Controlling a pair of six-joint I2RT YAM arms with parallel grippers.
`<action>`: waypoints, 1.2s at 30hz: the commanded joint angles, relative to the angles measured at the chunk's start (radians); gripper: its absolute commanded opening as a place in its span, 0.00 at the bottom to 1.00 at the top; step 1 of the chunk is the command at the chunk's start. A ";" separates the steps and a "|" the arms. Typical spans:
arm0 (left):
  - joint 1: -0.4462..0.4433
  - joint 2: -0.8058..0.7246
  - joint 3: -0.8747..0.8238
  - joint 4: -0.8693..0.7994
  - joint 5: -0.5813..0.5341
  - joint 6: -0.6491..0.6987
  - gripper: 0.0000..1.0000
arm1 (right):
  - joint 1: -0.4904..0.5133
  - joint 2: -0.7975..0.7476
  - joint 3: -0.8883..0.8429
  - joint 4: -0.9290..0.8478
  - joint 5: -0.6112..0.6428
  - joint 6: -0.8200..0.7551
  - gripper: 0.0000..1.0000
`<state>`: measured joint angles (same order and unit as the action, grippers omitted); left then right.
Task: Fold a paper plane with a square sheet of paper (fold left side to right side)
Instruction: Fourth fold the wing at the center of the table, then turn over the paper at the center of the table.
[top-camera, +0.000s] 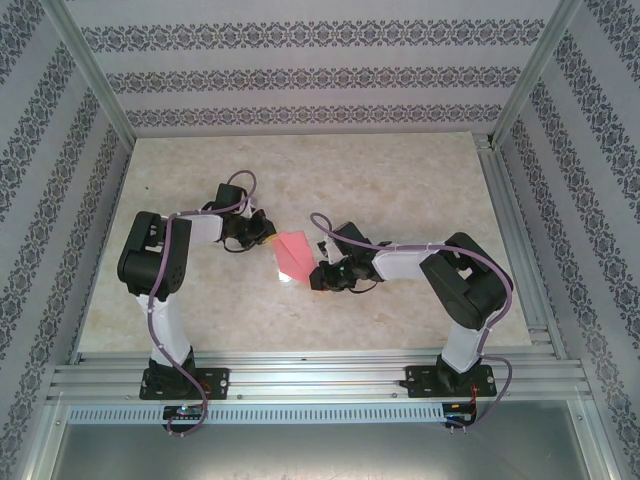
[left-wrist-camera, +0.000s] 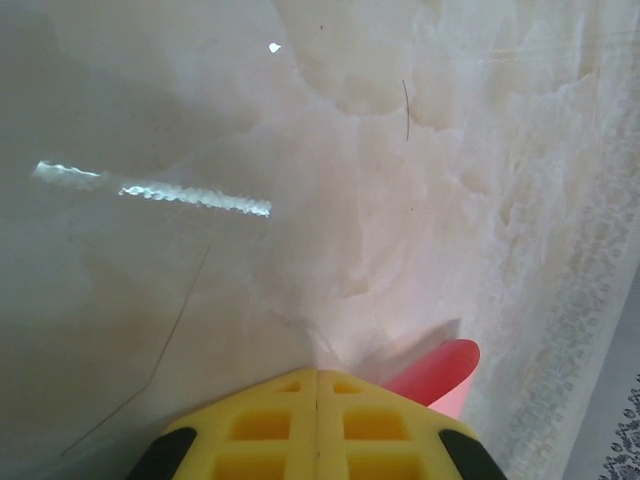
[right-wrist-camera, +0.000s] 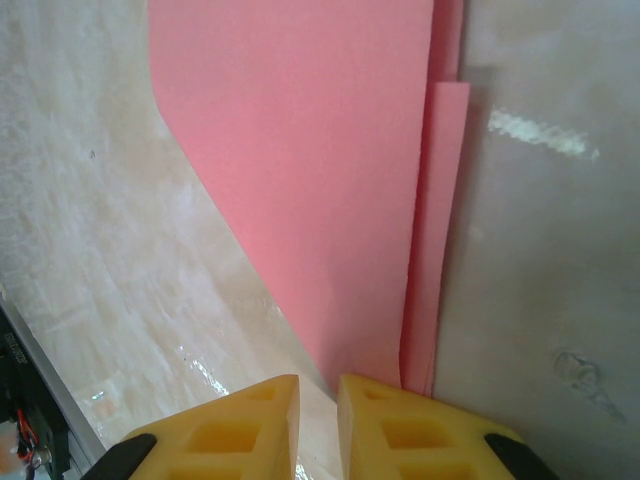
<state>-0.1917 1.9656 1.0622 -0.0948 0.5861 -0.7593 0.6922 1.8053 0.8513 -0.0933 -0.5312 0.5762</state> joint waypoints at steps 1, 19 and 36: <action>0.084 -0.017 0.007 0.030 -0.210 0.040 0.00 | 0.025 0.052 -0.050 -0.126 0.064 -0.023 0.19; 0.012 -0.533 -0.324 0.075 -0.062 -0.096 0.51 | -0.155 -0.398 0.069 -0.202 0.175 -0.103 0.46; -0.198 -0.290 -0.280 0.228 -0.133 -0.185 0.47 | -0.354 -0.725 -0.240 -0.083 0.121 -0.044 0.58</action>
<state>-0.3820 1.6432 0.7525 0.0551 0.4618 -0.9257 0.3508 1.1130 0.6178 -0.2142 -0.3805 0.5247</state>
